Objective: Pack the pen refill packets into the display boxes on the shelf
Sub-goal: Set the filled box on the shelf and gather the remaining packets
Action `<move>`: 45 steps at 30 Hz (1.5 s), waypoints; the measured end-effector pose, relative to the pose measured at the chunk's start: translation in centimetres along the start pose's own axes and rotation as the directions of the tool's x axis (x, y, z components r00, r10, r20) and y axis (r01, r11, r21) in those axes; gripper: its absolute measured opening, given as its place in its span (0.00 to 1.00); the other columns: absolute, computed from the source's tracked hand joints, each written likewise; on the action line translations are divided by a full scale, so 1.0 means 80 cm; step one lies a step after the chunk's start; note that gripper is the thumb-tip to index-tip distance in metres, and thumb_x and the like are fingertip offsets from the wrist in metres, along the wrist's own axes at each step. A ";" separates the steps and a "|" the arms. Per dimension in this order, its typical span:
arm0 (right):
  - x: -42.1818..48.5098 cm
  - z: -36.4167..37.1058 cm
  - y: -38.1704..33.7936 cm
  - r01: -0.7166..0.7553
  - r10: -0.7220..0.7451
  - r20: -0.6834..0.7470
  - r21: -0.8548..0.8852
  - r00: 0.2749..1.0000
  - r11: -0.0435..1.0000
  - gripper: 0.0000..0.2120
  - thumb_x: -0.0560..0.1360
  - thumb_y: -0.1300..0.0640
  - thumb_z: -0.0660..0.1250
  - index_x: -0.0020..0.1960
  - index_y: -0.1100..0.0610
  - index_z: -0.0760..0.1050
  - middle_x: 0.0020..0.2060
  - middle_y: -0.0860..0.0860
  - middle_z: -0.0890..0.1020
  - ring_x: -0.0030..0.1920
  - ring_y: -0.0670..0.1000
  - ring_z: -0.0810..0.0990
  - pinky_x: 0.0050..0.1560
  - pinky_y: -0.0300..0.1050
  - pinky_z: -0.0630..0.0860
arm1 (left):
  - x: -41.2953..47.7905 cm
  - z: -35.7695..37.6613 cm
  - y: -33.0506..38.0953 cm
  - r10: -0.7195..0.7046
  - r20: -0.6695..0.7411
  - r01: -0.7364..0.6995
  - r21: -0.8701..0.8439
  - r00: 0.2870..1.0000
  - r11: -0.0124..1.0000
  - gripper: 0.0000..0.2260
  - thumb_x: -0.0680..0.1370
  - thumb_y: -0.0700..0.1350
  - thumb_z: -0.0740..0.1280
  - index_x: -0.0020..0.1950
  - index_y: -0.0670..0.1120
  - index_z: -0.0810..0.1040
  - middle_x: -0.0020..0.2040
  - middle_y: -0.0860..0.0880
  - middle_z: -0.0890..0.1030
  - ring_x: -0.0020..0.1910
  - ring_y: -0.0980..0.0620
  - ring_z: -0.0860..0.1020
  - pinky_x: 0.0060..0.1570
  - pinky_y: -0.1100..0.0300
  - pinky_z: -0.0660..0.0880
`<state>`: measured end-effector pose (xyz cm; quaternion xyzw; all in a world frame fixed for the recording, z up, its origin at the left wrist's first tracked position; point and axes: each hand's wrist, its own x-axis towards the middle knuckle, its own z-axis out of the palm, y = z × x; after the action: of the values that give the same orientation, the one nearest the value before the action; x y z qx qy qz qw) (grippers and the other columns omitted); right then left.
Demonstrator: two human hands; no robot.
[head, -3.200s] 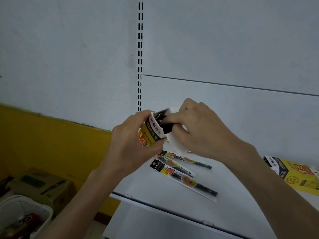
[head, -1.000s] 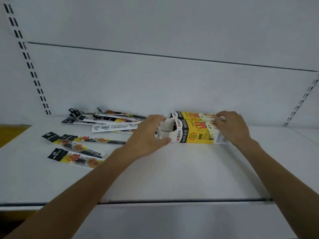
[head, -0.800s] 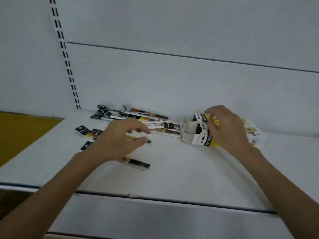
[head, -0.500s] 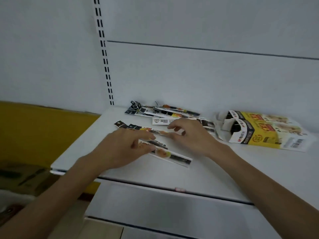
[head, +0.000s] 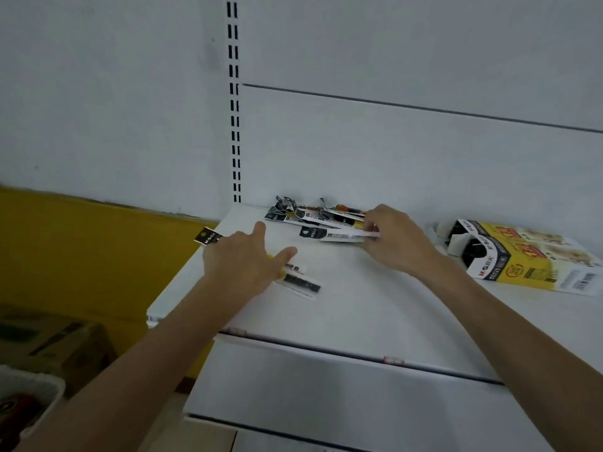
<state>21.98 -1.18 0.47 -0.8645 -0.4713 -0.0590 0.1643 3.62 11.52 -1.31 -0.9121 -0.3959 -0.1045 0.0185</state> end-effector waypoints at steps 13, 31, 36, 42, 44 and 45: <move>-0.041 -0.002 -0.001 -0.117 0.123 -0.012 0.214 0.992 0.970 0.08 0.70 0.64 0.61 0.33 0.59 0.69 0.31 0.52 0.72 0.36 0.53 0.70 0.33 0.46 0.59 | -0.017 -0.006 -0.003 0.126 0.056 -0.111 -0.220 0.990 0.969 0.18 0.75 0.63 0.57 0.46 0.48 0.66 0.50 0.45 0.70 0.48 0.46 0.73 0.48 0.54 0.73; -0.076 -0.035 0.007 -0.394 0.353 0.336 0.060 0.873 0.917 0.06 0.68 0.62 0.67 0.42 0.64 0.71 0.35 0.58 0.73 0.32 0.50 0.68 0.32 0.41 0.62 | -0.009 -0.014 0.008 0.288 0.138 -0.127 -0.666 0.948 0.735 0.20 0.74 0.41 0.67 0.65 0.48 0.72 0.58 0.47 0.78 0.39 0.56 0.75 0.29 0.71 0.68; -0.083 -0.029 0.034 -0.312 0.308 0.072 0.064 0.949 0.948 0.14 0.74 0.61 0.60 0.31 0.58 0.63 0.29 0.53 0.68 0.31 0.53 0.68 0.31 0.44 0.59 | -0.013 -0.019 0.035 0.384 0.055 -0.303 -0.517 0.922 0.801 0.20 0.77 0.39 0.58 0.68 0.49 0.60 0.59 0.44 0.75 0.41 0.49 0.76 0.38 0.58 0.74; -0.119 -0.059 0.083 -0.437 0.419 -0.181 -0.071 0.890 0.897 0.08 0.79 0.54 0.54 0.51 0.59 0.65 0.36 0.54 0.72 0.37 0.57 0.71 0.33 0.46 0.64 | -0.014 -0.018 0.110 0.465 -0.077 -0.441 -0.483 0.882 0.756 0.14 0.78 0.46 0.56 0.63 0.46 0.62 0.42 0.48 0.73 0.40 0.45 0.73 0.39 0.53 0.70; -0.143 -0.077 0.104 -0.542 0.527 -0.154 -0.087 0.836 0.836 0.15 0.79 0.45 0.54 0.52 0.57 0.65 0.42 0.55 0.72 0.43 0.58 0.71 0.41 0.47 0.66 | -0.020 -0.017 0.150 0.553 -0.084 -0.517 -0.493 0.829 0.699 0.15 0.78 0.51 0.58 0.61 0.46 0.63 0.40 0.51 0.72 0.41 0.46 0.72 0.38 0.55 0.68; -0.157 -0.086 0.117 -0.586 0.571 -0.152 -0.092 0.807 0.805 0.18 0.78 0.41 0.53 0.51 0.56 0.65 0.42 0.55 0.71 0.45 0.58 0.71 0.43 0.48 0.65 | -0.025 -0.018 0.171 0.602 -0.086 -0.563 -0.476 0.794 0.675 0.16 0.78 0.52 0.59 0.61 0.46 0.63 0.42 0.50 0.73 0.43 0.46 0.73 0.39 0.55 0.68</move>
<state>23.23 -18.21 1.59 -0.9711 -0.1696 -0.0879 0.1429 11.99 0.55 0.35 -0.9689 -0.0464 -0.1519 -0.1900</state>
